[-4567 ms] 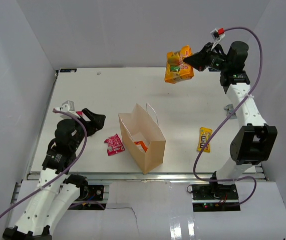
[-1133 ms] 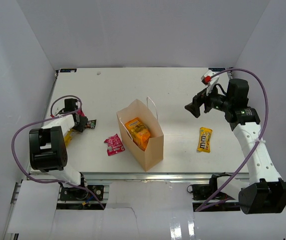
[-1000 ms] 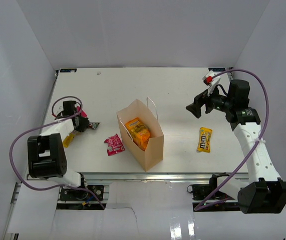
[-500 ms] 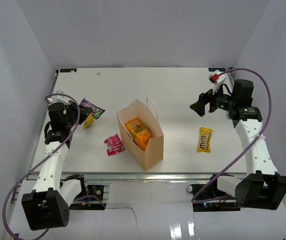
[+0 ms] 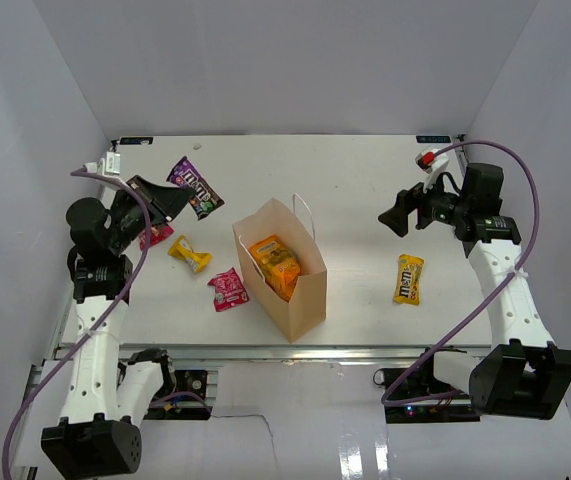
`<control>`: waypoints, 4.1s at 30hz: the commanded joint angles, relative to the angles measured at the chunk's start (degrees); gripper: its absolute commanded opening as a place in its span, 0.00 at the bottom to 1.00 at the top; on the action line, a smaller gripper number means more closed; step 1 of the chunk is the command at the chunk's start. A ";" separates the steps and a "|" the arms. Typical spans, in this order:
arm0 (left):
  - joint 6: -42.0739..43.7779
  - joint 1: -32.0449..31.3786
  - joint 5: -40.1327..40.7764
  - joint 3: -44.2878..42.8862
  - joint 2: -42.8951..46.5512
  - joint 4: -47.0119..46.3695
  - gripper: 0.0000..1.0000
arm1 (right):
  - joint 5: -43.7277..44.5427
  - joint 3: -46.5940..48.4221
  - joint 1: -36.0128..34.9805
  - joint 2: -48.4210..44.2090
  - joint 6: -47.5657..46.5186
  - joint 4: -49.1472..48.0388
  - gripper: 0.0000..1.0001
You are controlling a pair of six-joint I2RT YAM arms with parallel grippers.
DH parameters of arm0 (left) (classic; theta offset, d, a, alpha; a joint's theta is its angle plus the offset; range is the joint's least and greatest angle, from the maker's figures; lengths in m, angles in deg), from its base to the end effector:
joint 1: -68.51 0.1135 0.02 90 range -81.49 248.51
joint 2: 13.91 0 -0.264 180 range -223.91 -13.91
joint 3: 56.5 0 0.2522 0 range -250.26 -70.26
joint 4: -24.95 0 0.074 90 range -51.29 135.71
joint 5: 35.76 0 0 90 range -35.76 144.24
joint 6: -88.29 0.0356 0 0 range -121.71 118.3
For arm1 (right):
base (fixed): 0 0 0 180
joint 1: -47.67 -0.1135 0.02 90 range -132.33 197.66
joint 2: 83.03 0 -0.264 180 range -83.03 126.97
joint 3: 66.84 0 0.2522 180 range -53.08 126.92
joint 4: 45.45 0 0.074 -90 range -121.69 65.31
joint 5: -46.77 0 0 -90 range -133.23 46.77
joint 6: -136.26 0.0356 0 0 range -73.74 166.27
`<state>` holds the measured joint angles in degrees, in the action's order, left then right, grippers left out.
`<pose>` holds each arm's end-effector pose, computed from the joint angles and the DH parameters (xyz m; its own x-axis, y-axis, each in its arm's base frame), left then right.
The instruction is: Place the snacks into the paper bag
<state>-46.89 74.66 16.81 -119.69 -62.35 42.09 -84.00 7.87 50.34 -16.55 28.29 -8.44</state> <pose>0.1922 -0.0011 0.3710 -0.3971 -0.6093 -0.6863 0.3362 0.5992 -0.7266 0.2535 0.0114 0.3431 -0.2920 -0.2203 -0.9307 -0.6587 0.7519 0.0287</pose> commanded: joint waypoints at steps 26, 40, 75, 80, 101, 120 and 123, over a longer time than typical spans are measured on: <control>3.17 -18.90 -13.36 -7.44 -12.64 -8.65 0.38 | 4.98 -4.43 1.10 -0.83 -2.07 3.56 0.96; 12.92 -19.69 4.48 -9.55 -6.94 4.15 0.68 | 40.38 -2.94 1.10 2.51 8.91 13.57 0.92; -4.46 -19.69 33.39 22.88 19.09 16.75 0.98 | 28.04 -6.90 1.01 13.43 14.91 9.19 0.09; -9.03 -19.69 32.77 27.45 20.93 15.00 0.98 | 12.00 -5.49 1.01 5.08 4.19 6.03 0.08; -22.84 -19.69 38.31 28.69 10.21 20.97 0.98 | -17.94 22.28 -22.53 1.63 -4.36 -5.13 0.08; -22.31 -19.69 31.81 26.67 -2.00 16.93 0.98 | -4.50 16.06 -41.52 2.52 0.40 -7.16 0.12; -22.14 -19.69 31.54 26.23 -3.58 16.84 0.98 | 0.24 13.68 -43.28 2.25 -0.21 -6.81 0.18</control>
<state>-69.65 55.10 49.77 -91.10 -65.13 60.47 -89.90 22.99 8.20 -14.00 28.09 -14.15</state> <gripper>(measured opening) 0.979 0.213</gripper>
